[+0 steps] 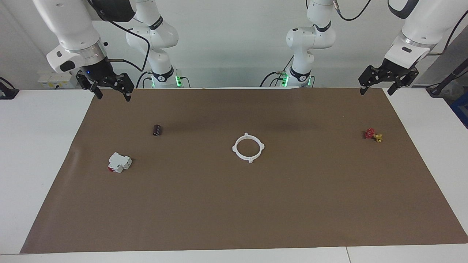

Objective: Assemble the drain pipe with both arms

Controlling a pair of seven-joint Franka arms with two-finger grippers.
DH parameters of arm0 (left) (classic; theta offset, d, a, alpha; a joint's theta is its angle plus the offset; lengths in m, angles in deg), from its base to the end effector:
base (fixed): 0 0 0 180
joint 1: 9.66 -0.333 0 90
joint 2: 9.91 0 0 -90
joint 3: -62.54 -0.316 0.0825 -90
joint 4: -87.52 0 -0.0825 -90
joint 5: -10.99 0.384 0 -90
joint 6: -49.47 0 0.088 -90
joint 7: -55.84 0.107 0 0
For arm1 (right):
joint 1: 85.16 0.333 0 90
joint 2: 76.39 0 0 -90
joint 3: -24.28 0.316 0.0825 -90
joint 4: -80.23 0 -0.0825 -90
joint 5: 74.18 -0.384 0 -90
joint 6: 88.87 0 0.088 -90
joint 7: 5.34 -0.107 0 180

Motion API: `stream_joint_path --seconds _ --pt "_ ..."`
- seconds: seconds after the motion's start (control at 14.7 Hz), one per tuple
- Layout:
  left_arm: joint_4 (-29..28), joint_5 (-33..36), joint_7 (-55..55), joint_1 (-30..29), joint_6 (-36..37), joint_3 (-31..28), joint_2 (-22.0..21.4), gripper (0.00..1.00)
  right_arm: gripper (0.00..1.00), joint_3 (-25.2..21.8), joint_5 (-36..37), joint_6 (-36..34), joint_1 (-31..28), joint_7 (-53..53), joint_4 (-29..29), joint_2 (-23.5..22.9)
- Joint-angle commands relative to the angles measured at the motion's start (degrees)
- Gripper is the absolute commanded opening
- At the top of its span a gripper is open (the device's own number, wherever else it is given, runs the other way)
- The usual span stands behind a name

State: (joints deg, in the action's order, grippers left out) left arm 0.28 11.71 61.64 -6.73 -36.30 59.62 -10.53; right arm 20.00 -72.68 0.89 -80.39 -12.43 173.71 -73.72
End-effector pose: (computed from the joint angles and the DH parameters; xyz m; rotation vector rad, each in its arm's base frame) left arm 0.5440 0.0015 0.6466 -3.1263 0.1574 0.0242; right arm 0.5389 0.0008 0.6209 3.1125 -0.1791 -0.0264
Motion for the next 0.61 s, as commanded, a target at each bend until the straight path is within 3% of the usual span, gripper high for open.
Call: stream_joint_path --seconds 0.0,0.55 --pt "-0.56 -0.98 -1.5 -0.64 0.17 0.46 -0.61 1.0 1.0 0.06 -0.18 0.42 -0.28 1.38 1.26 1.29" --pt "-0.56 -1.07 -1.41 -0.38 0.26 0.46 -0.61 1.0 1.0 0.06 -0.18 0.42 -0.2 1.38 1.26 1.29"
